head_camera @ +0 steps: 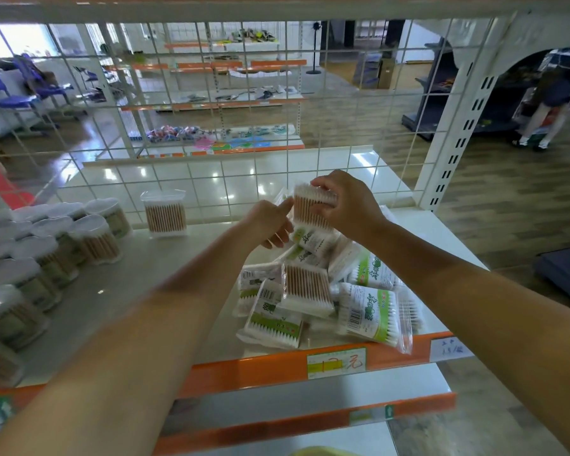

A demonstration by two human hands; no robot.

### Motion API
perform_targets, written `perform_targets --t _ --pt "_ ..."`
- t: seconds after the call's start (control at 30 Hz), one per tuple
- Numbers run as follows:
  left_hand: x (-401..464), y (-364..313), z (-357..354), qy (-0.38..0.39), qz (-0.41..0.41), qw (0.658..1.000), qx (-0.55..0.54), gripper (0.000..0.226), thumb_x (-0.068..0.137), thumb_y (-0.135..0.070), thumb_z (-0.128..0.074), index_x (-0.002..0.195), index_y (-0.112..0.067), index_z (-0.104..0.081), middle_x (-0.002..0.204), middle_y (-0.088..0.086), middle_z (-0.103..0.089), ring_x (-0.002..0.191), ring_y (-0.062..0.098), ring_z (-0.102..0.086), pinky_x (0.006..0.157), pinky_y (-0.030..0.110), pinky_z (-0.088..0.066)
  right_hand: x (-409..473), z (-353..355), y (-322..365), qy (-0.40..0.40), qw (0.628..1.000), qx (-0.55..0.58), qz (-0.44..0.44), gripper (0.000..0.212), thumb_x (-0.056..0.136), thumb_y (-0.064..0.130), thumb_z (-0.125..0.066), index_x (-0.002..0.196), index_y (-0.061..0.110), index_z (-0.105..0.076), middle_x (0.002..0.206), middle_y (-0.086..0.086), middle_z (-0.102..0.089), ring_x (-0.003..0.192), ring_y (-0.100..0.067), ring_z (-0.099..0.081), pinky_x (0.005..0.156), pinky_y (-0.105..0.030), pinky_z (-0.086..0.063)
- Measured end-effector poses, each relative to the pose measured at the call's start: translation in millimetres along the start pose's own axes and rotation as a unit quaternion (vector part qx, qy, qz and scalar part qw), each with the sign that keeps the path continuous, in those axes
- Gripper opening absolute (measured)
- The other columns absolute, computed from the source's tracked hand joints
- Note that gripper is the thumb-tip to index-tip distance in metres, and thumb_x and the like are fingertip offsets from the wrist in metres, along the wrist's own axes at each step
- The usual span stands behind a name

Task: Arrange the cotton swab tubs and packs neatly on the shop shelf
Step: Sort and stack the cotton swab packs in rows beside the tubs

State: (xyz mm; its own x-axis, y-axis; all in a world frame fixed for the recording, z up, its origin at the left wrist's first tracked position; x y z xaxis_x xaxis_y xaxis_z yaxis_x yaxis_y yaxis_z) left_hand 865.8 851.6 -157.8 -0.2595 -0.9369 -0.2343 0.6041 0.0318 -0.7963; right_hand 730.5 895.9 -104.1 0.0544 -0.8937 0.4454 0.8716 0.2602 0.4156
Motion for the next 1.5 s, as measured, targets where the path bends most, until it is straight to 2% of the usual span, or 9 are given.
perform_targets --t 0.2,0.3,0.5,0.8,0.9,1.03,1.23,1.37,1.5 --pt "1 4 -2 0.047 0.051 0.973 -0.221 0.06 0.097 -0.053 -0.027 0.08 -0.007 -0.06 0.07 0.008 -0.062 0.051 0.015 -0.056 0.053 0.023 -0.042 -16 4 30 -0.078 0.976 -0.04 0.197 0.028 0.071 0.0 -0.066 0.099 0.005 -0.061 0.093 -0.013 -0.06 0.084 -0.029 -0.058 0.071 -0.031 -0.044" --pt "7 4 1 0.056 0.027 0.951 -0.302 0.046 0.094 -0.052 -0.04 0.086 -0.01 -0.058 0.073 0.005 -0.06 0.059 0.016 -0.057 0.058 0.026 -0.045 -29 4 46 -0.127 0.938 -0.075 0.314 0.025 0.071 0.005 -0.043 0.094 0.014 -0.047 0.084 -0.014 -0.059 0.081 -0.022 -0.048 0.065 -0.031 -0.044" --pt "2 -6 10 0.034 -0.045 0.924 -0.377 0.018 0.088 -0.026 -0.061 0.083 -0.008 -0.059 0.068 0.004 -0.061 0.057 0.015 -0.061 0.052 0.023 -0.051 -45 -6 50 -0.163 0.905 -0.133 0.371 0.027 0.07 0.004 -0.055 0.093 0.016 -0.045 0.093 -0.006 -0.047 0.088 -0.022 -0.042 0.074 -0.028 -0.031" --pt "-7 -10 27 -0.077 -0.089 0.931 -0.345 0.009 0.085 -0.019 -0.065 0.083 -0.01 -0.064 0.077 0.004 -0.066 0.067 0.017 -0.064 0.064 0.028 -0.056 -46 -16 34 -0.053 0.936 -0.151 0.314 0.026 0.075 0.029 -0.053 0.093 0.012 -0.063 0.096 -0.008 -0.06 0.096 -0.024 -0.046 0.079 -0.033 -0.033" --pt "-9 -8 35 -0.102 -0.093 0.932 -0.334 0.006 0.084 -0.019 -0.066 0.082 -0.014 -0.064 0.078 0.003 -0.067 0.071 0.018 -0.065 0.073 0.035 -0.057 -43 -11 31 -0.065 0.963 -0.085 0.246 0.023 0.08 0.026 -0.053 0.084 0.007 -0.066 0.088 -0.011 -0.063 0.081 -0.028 -0.057 0.069 -0.037 -0.047" --pt "-14 -3 42 -0.135 -0.081 0.931 -0.328 0.009 0.084 -0.018 -0.067 0.077 -0.016 -0.063 0.074 0.002 -0.067 0.069 0.017 -0.065 0.073 0.035 -0.057 -34 0 32 -0.097 0.984 -0.003 0.153 0.024 0.085 0.018 -0.047 0.081 0.001 -0.065 0.079 -0.014 -0.062 0.07 -0.028 -0.059 0.057 -0.034 -0.05" --pt "-21 5 50 -0.177 -0.084 0.936 -0.293 0.014 0.085 -0.02 -0.065 0.075 -0.011 -0.06 0.074 0.003 -0.064 0.064 0.014 -0.064 0.058 0.024 -0.057 -25 -14 47 -0.015 0.998 -0.011 0.063 0.027 0.092 0.016 -0.05 0.114 0.003 -0.061 0.11 -0.012 -0.061 0.099 -0.023 -0.057 0.081 -0.029 -0.044" --pt "-21 10 56 -0.224 -0.082 0.95 -0.204 0.018 0.083 -0.024 -0.068 0.074 -0.009 -0.062 0.075 0.007 -0.066 0.07 0.021 -0.067 0.062 0.031 -0.058 -16 -32 62 0.036 0.999 -0.038 0.014 0.034 0.093 0.029 -0.048 0.119 0.008 -0.056 0.115 -0.007 -0.056 0.103 -0.02 -0.052 0.082 -0.027 -0.041" --pt "-30 3 66 -0.309 -0.096 0.946 -0.023 0.023 0.083 -0.026 -0.064 0.074 -0.005 -0.065 0.077 0.011 -0.066 0.075 0.023 -0.062 0.066 0.033 -0.048 -9 -46 76 0.071 0.988 -0.14 0.003 0.047 0.089 0.05 -0.046 0.112 0.009 -0.058 0.106 -0.007 -0.058 0.097 -0.023 -0.057 0.076 -0.032 -0.045"
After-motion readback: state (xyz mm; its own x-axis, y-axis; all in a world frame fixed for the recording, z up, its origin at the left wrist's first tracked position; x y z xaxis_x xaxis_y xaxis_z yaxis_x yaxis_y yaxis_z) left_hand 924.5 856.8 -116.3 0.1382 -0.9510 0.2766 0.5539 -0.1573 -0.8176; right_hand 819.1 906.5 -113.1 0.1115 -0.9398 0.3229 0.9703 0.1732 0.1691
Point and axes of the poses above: each hand's wrist, its own x-axis towards the middle knuckle, its own z-axis out of the back of the hand, y = z × x, the point moved 6 cm from there along x, towards the middle knuckle
